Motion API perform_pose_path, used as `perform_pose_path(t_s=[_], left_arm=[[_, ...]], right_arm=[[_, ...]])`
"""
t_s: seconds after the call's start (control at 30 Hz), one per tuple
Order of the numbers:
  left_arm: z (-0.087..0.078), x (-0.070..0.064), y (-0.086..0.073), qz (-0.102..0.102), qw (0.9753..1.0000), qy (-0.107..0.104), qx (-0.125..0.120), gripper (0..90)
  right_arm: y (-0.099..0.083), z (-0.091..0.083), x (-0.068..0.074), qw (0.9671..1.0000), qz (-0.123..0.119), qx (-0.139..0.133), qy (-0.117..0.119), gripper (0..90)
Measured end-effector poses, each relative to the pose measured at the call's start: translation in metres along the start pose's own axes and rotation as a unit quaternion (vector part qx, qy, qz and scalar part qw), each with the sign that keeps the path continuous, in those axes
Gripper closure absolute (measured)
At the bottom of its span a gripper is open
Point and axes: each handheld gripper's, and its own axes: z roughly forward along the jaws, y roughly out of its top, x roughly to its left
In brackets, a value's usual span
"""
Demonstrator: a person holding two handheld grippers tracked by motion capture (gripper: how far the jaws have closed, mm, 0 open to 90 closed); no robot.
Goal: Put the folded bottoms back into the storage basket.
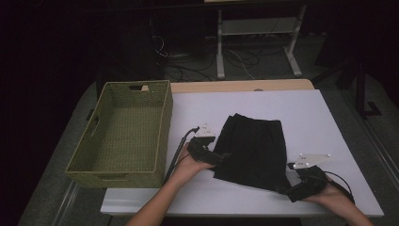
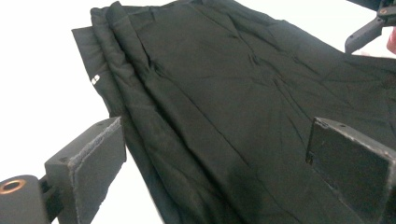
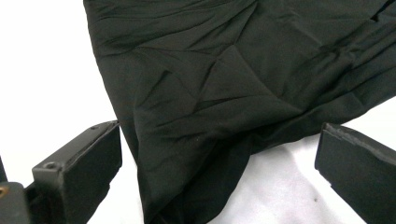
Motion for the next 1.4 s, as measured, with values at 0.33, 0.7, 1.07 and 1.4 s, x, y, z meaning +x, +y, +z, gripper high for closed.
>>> perform_pose_path(t_s=[0.33,0.7,1.07,1.4], left_arm=[[0.008,0.005,0.009,0.003,1.0000,-0.001,-0.001,13.1],[0.022,0.015,0.022,0.002,1.0000,0.001,0.005,16.2],[0.039,0.029,0.035,-0.001,0.9997,0.019,0.015,18.6],[0.054,0.048,0.054,-0.009,0.9991,0.033,0.025,19.4]], right_arm=[[0.000,0.000,0.000,1.0000,0.001,-0.001,-0.001,0.7],[0.000,-0.001,0.000,1.0000,0.002,-0.002,-0.001,0.8],[0.000,-0.002,0.000,1.0000,0.003,-0.003,-0.001,0.7],[-0.001,-0.002,-0.001,1.0000,0.003,-0.005,-0.001,0.8]])
